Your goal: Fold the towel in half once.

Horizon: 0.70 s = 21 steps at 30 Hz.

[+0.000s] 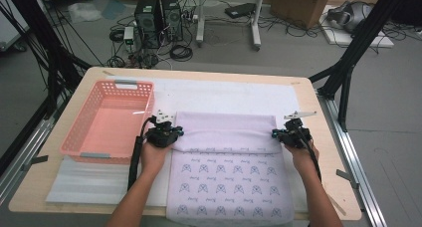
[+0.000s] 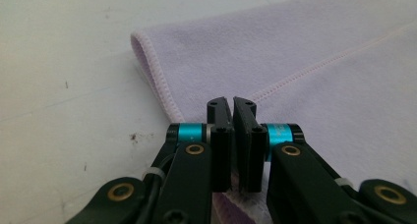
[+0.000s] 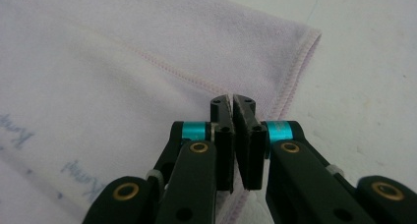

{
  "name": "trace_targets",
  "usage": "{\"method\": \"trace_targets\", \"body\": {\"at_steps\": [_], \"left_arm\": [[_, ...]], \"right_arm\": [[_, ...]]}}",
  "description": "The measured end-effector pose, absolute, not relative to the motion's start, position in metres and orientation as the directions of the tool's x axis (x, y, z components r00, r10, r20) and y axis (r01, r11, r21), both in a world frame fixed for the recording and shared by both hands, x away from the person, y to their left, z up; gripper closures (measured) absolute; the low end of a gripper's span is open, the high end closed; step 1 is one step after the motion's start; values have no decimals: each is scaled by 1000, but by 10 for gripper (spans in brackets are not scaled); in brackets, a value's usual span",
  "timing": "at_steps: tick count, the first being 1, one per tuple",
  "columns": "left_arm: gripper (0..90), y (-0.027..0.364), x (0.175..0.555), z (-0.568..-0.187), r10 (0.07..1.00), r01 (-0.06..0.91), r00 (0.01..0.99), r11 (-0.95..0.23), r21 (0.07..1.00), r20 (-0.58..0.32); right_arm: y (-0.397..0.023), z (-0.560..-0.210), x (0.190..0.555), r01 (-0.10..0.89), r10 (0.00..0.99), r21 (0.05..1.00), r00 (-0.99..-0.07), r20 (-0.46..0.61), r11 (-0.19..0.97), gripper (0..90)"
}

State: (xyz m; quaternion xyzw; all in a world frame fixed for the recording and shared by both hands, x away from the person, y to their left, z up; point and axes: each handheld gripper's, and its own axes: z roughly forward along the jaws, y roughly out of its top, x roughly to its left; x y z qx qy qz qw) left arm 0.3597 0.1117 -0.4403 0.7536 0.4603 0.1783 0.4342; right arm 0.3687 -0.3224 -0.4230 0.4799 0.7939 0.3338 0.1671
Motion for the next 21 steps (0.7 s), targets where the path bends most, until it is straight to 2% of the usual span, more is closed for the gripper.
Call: {"method": "trace_targets", "body": {"at_steps": [13,21], "left_arm": [[859,124,302,-435,761,459,620,-153,875,-192],[860,131,268,-437,719,434,664,-148,888,-205]], "right_arm": [[-344,-423,303,542,855,803,-512,83,247,871],[-347,-416,264,507,844,827,-531,77,243,870]]}}
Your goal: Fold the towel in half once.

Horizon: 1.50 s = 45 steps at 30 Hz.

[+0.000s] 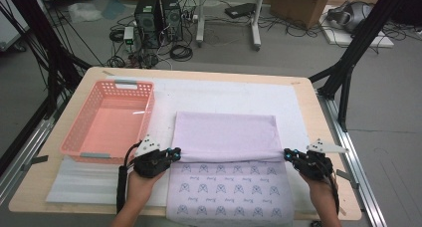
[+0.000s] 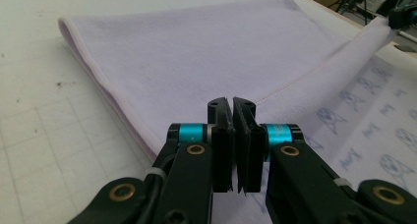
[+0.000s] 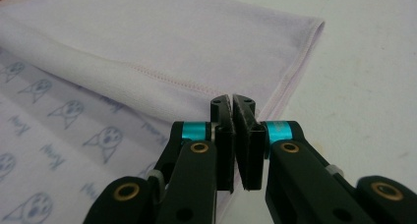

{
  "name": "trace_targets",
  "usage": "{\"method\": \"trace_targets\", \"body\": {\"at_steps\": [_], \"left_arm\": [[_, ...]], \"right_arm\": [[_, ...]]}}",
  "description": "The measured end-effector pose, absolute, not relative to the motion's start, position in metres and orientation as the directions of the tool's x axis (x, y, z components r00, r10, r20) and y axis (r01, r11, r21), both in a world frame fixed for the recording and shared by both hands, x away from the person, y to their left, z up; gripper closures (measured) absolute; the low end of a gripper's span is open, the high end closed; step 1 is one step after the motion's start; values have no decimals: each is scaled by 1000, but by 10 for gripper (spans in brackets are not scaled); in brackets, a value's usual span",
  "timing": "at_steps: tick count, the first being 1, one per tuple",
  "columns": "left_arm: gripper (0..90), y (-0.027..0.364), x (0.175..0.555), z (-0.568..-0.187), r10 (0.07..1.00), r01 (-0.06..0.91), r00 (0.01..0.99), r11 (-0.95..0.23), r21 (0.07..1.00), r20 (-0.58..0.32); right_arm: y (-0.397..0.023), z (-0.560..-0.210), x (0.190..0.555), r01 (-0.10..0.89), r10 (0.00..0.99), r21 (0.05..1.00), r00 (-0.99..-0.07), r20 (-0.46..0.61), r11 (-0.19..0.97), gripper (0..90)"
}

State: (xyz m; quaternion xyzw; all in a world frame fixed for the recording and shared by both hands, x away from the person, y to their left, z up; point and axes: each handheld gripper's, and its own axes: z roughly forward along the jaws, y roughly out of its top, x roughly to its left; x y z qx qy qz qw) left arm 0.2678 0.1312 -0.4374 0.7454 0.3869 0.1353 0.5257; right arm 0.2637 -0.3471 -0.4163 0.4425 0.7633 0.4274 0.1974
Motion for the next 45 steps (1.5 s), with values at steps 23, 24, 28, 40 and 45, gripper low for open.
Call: {"method": "trace_targets", "body": {"at_steps": [23,24,28,40,45], "left_arm": [[850,130,240,-448,702,416,687,-167,894,-188],[851,131,239,-448,703,416,687,-170,893,-186],[861,133,239,-448,703,427,684,-165,889,-197],[862,136,218,-444,684,426,698,-157,891,-213],[862,136,201,-444,672,424,710,-170,890,-210]], "right_arm": [[-328,-437,257,588,855,777,-501,131,225,675],[-328,-439,257,602,854,764,-502,134,234,746],[-333,-439,247,586,839,761,-534,103,279,874],[-341,-434,217,565,833,780,-543,108,267,874],[-344,-433,202,567,837,782,-536,111,259,874]]}}
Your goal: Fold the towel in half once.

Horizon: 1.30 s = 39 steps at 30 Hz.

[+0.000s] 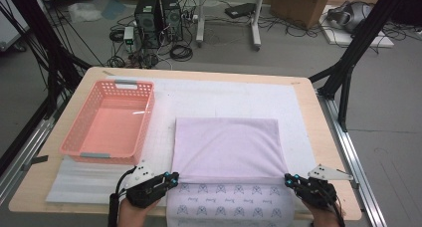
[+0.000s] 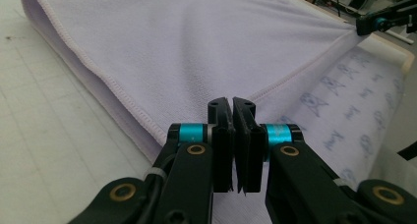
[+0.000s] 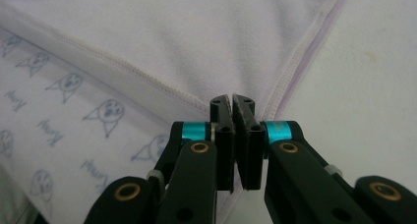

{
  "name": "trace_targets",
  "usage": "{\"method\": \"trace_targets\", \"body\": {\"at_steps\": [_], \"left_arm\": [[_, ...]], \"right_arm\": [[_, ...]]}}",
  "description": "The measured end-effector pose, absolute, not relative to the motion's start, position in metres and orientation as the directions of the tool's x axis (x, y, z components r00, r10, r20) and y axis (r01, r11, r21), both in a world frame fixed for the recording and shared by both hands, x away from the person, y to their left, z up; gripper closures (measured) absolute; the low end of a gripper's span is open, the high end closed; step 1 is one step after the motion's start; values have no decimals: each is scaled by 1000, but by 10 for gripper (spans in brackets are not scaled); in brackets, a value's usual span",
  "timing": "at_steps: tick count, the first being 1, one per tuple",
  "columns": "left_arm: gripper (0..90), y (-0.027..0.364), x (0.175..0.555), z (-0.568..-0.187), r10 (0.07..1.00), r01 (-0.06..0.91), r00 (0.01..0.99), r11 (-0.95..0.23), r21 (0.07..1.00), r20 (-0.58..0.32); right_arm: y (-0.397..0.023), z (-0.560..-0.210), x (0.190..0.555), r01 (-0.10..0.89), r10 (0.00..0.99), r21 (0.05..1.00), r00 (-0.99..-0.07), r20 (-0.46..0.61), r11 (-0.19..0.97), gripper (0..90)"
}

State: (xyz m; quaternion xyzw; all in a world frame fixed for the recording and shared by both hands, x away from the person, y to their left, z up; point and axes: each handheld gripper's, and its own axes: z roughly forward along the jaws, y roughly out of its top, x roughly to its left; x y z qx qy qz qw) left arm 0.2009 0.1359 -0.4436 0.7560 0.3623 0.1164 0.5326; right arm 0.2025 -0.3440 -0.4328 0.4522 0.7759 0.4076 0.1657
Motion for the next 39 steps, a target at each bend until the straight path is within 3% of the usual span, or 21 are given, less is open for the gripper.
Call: {"method": "trace_targets", "body": {"at_steps": [25,27,29,31,39], "left_arm": [[858,147,131,-447,637,438,736,-189,879,-230],[791,147,134,-448,641,439,727,-159,884,-246],[612,152,141,-447,659,448,702,-115,887,-270],[539,158,148,-445,684,448,671,-64,892,-288],[528,163,170,-445,710,438,647,-46,898,-280]], "right_arm": [[-339,-427,125,558,817,770,-570,86,308,874],[-339,-428,125,561,816,766,-572,82,315,847],[-340,-428,129,569,831,775,-546,105,276,700],[-342,-426,131,565,841,789,-528,121,241,660],[-345,-423,148,546,870,809,-484,94,216,672]]}}
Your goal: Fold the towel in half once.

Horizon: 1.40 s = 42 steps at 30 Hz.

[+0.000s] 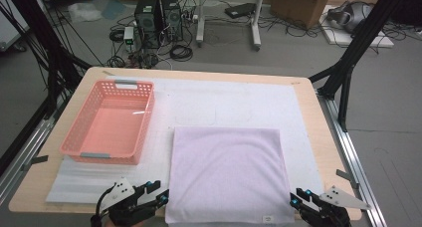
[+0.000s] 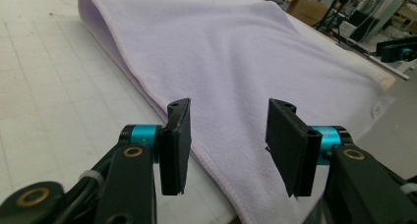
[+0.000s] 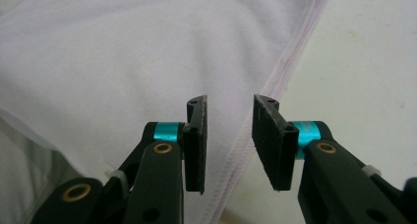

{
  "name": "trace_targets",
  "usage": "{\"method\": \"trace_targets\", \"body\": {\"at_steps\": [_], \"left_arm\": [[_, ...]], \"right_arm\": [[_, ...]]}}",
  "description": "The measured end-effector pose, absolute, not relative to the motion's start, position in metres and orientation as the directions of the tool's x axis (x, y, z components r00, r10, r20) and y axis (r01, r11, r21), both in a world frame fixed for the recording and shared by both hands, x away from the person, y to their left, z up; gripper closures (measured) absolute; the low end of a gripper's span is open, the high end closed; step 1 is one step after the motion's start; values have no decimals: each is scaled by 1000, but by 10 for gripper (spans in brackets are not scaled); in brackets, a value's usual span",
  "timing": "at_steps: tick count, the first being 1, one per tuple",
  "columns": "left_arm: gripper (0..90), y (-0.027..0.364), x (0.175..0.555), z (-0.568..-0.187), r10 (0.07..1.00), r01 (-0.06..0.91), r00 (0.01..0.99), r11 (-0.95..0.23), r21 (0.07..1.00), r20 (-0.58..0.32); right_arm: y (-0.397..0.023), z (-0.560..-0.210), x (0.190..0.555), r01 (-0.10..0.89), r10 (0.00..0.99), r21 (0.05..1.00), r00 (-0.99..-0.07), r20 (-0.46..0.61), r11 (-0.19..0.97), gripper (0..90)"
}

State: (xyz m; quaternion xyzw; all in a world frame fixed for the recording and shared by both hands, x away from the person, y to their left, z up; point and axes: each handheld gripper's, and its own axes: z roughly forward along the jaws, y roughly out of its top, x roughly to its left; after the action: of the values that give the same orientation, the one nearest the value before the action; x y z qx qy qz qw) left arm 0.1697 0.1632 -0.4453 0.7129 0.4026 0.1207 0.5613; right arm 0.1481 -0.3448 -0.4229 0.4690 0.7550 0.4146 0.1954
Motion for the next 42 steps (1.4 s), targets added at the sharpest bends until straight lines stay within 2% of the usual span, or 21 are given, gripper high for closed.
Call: {"method": "trace_targets", "body": {"at_steps": [15,24,29,31,34,36,38,42], "left_arm": [[542,150,228,-448,726,451,636,-72,890,-263],[534,130,294,-439,727,494,632,-112,862,-268],[548,122,323,-440,765,493,597,-111,863,-243],[565,119,334,-441,790,509,574,-136,850,-218],[572,116,348,-443,819,526,535,-131,840,-208],[558,115,356,-446,843,537,498,-119,835,-201],[517,114,361,-449,867,560,467,-136,817,-175],[447,112,367,-452,886,591,433,-138,795,-168]], "right_arm": [[-345,-432,216,558,872,794,-483,74,241,684],[-334,-431,284,574,866,780,-493,84,251,704],[-319,-440,327,611,872,738,-485,65,285,724],[-317,-443,338,620,879,728,-473,50,292,758],[-322,-442,347,629,909,718,-418,-12,298,781],[-327,-442,350,643,915,720,-403,29,261,800],[-327,-439,351,645,920,712,-393,-5,279,757],[-333,-434,354,635,928,739,-372,35,227,602]]}}
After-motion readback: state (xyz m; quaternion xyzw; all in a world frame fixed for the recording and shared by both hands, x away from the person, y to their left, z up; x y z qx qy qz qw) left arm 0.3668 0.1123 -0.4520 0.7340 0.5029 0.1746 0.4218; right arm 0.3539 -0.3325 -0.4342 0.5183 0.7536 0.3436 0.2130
